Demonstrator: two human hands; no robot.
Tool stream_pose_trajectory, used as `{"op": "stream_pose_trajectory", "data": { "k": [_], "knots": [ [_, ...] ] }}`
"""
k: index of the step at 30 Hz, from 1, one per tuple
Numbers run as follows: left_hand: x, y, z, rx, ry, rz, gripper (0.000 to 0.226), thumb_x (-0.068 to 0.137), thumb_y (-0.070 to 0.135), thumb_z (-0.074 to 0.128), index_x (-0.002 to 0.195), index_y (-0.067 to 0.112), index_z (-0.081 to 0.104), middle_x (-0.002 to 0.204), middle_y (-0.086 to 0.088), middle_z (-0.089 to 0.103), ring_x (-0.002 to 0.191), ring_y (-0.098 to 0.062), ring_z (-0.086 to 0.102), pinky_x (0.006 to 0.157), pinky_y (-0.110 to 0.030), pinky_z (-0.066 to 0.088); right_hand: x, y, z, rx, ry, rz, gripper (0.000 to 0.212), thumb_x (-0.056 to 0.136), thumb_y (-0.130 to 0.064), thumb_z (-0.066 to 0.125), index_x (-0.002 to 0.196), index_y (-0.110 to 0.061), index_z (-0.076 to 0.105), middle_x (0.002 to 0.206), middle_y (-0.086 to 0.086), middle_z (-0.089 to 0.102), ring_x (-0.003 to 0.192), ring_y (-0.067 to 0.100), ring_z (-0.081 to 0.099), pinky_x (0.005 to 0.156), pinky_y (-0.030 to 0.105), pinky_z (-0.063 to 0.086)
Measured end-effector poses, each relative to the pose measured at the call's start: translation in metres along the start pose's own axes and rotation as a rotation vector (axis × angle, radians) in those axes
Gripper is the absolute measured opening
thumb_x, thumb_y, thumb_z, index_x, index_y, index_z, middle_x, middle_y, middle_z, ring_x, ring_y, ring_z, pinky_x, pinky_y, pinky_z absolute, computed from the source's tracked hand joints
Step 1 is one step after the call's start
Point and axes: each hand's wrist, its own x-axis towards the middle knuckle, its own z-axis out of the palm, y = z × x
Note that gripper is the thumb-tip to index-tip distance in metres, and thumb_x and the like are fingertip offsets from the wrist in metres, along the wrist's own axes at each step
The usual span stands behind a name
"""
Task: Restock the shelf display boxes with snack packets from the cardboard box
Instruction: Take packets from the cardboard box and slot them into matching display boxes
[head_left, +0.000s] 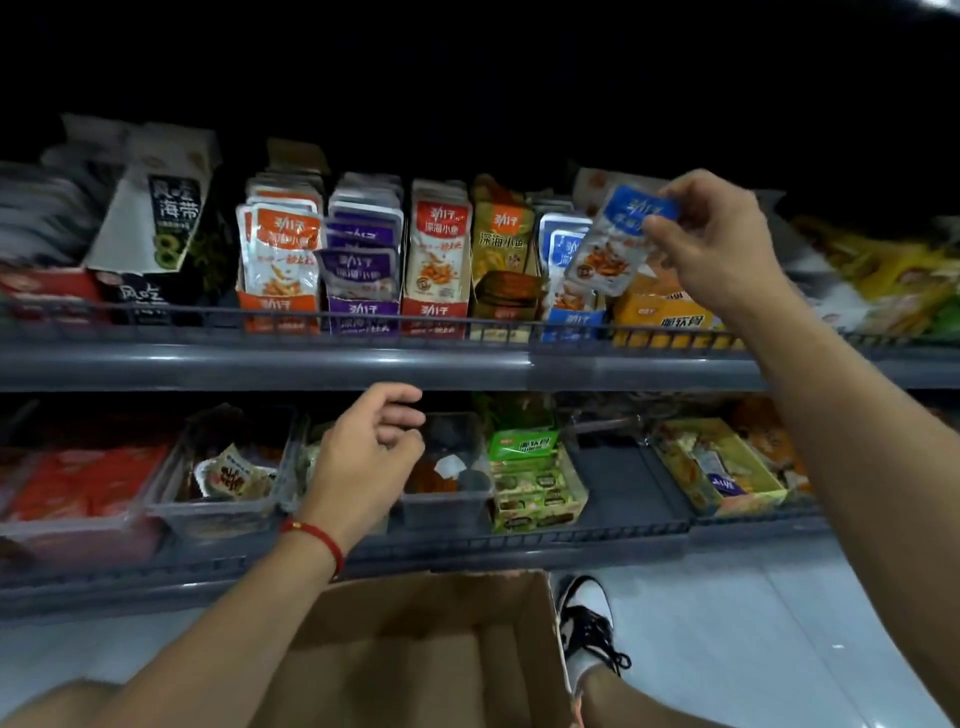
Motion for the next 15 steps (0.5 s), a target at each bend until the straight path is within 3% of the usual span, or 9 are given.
{"op": "stream_pose_trajectory", "data": {
  "k": [2,6,9,12,15],
  "knots": [
    [0.003,-0.003,-0.001,0.005,0.009,-0.056,0.033,0.093,0.007,0.062,0.117,0.029,0.060,0.106,0.005,0.068,0.087,-0.013,0.067,0.055,-0.018,0.054,0.011,0.001,0.007,-0.065,-0.045,-0.004,0.022,0.100,-0.024,0.062,0.119,-0.014,0.058,0.108,0.002,0.064,0.095,0.018,0.064,0.084,0.040,0.058],
    [0.012,0.000,-0.006,0.051,0.013,-0.073,0.034,0.092,0.009,0.063,0.116,0.032,0.059,0.105,0.010,0.068,0.087,-0.007,0.067,0.068,-0.023,0.055,0.022,0.001,0.025,-0.092,-0.179,0.054,0.024,0.099,-0.023,0.062,0.121,-0.013,0.059,0.114,0.003,0.066,0.103,0.017,0.065,0.087,0.039,0.057],
    [0.015,0.002,-0.012,0.084,0.042,-0.064,0.035,0.091,0.008,0.062,0.117,0.031,0.060,0.104,0.010,0.067,0.088,-0.006,0.066,0.070,-0.020,0.052,0.022,0.005,0.036,-0.193,-0.278,0.063,0.032,0.099,-0.022,0.063,0.130,-0.018,0.058,0.115,-0.004,0.061,0.103,0.012,0.059,0.084,0.029,0.049],
    [0.018,0.003,-0.018,0.079,0.084,-0.058,0.035,0.090,0.007,0.063,0.116,0.030,0.061,0.104,0.009,0.067,0.089,-0.006,0.065,0.071,-0.022,0.053,0.023,0.008,0.044,-0.384,-0.186,-0.034,0.042,0.095,-0.020,0.068,0.136,-0.018,0.057,0.128,0.007,0.060,0.117,0.026,0.055,0.094,0.039,0.047],
    [0.018,0.002,-0.023,0.069,0.112,-0.055,0.033,0.091,0.007,0.062,0.115,0.030,0.061,0.105,0.009,0.066,0.089,-0.007,0.064,0.070,-0.021,0.052,0.016,-0.002,0.050,-0.431,-0.050,-0.122,0.037,0.092,-0.014,0.068,0.129,-0.015,0.062,0.128,0.013,0.059,0.124,0.033,0.047,0.099,0.043,0.042]
  ]
}}
